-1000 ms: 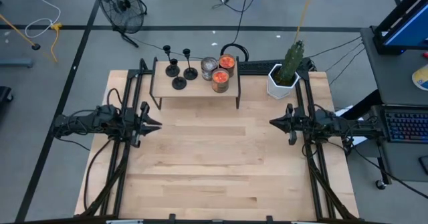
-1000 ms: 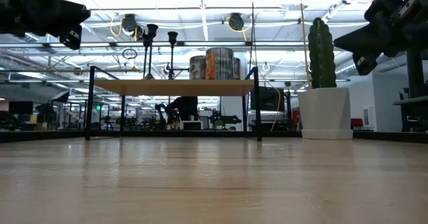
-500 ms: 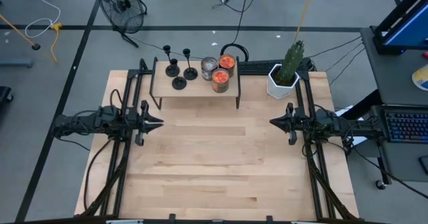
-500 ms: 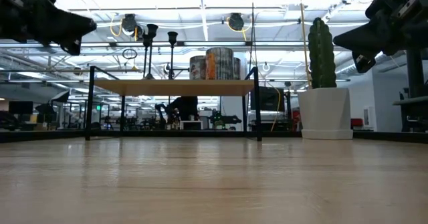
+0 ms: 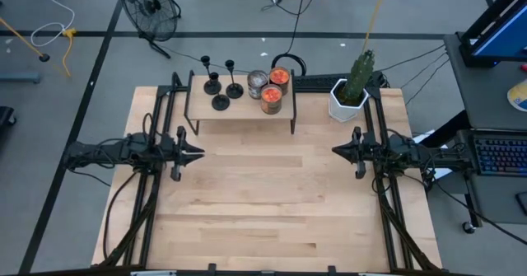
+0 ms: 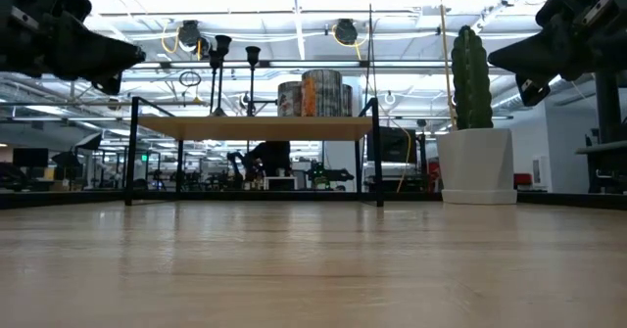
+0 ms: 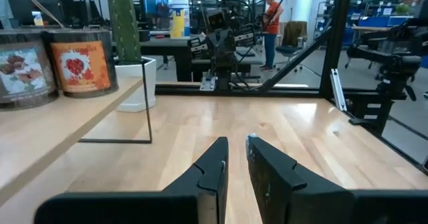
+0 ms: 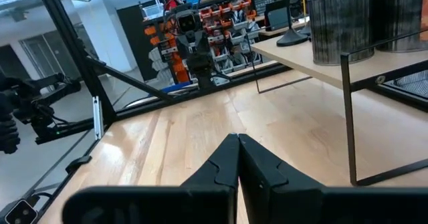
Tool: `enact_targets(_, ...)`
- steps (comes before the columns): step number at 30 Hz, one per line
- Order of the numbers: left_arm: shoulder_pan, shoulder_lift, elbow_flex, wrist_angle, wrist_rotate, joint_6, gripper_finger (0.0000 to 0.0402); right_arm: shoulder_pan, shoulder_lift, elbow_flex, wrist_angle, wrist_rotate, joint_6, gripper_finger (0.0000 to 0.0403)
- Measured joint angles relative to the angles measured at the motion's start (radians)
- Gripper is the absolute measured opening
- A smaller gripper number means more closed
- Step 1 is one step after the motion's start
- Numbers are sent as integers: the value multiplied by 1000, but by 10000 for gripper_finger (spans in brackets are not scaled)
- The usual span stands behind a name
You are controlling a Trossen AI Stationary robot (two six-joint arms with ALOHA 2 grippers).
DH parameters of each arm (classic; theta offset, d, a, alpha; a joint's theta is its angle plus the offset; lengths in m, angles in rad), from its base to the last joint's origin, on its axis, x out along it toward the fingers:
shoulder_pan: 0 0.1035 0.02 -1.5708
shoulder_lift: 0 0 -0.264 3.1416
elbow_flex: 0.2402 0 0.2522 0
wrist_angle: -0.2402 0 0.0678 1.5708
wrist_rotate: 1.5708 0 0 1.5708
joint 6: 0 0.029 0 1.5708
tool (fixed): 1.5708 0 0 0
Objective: Pick & Place candle stick holders
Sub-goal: Return to Home Position
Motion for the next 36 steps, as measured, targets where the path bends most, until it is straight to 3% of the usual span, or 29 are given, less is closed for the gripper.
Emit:
enact_targets(3,0,1,-50,72,9,-2,63,0,0,0,-1,0,-5,0)
enact_targets(10,1,8,-52,75,8,27,63,-1,0,-31,16,25,-27,0)
enact_targets(17,1,8,-52,72,7,14,63,-1,0,-98,153,45,-45,0)
enact_targets(36,1,8,-52,73,4,9,63,-1,0,-105,153,47,-46,0)
